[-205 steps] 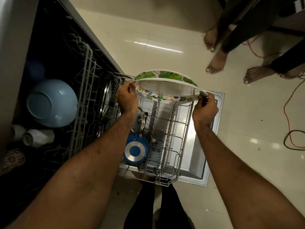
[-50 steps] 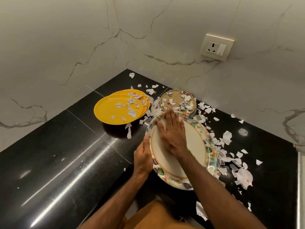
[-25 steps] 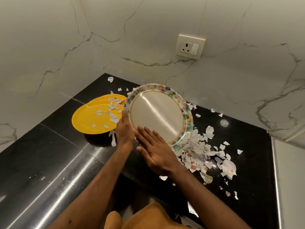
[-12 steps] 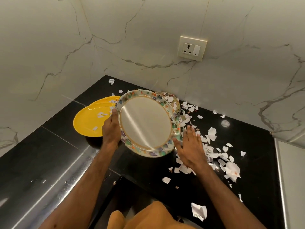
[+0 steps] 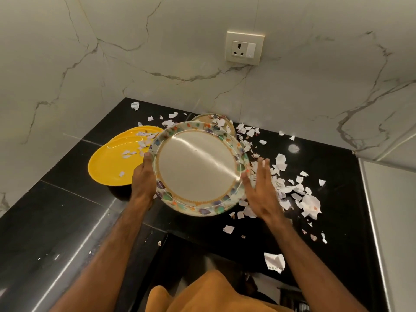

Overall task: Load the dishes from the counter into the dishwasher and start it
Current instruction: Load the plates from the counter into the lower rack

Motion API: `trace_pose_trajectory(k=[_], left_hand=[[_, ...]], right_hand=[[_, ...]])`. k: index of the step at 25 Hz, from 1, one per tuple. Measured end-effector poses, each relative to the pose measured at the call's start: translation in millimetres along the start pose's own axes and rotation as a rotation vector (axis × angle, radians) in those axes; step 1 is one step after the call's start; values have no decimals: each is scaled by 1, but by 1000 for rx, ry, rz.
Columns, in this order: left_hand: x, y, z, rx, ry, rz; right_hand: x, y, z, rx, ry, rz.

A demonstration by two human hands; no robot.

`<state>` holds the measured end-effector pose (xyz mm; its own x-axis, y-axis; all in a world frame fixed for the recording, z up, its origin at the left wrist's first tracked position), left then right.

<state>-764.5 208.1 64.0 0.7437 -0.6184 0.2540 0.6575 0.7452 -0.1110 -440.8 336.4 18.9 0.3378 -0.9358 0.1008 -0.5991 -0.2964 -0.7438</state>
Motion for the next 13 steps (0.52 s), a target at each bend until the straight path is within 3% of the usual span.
trace_pose_trajectory(k=[2,4,8,13], left_hand=[[6,11,-7,-39,-11,-119],[14,22,-14,-71,-16,-208],[32,49,-30,-66,-36,-298],[66,108,-33,-157,0,-531]], right_hand=[[9,-9,19,-360,264,28],[22,-17,26,-540,333,60],[57,-36,44,-459,350,266],[125,-60,90,-454,438,474]])
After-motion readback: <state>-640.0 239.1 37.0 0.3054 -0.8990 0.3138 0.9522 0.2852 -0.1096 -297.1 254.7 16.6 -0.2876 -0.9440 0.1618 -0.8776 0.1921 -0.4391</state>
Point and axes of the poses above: each hand's wrist, its own x-axis away from the middle knuckle, its own y-axis out of the palm, z = x × y, the point moved 8 cm from there along -x, towards the middle knuckle, and after that the axes turned 3 degrees about x, right-handed, at the moved point
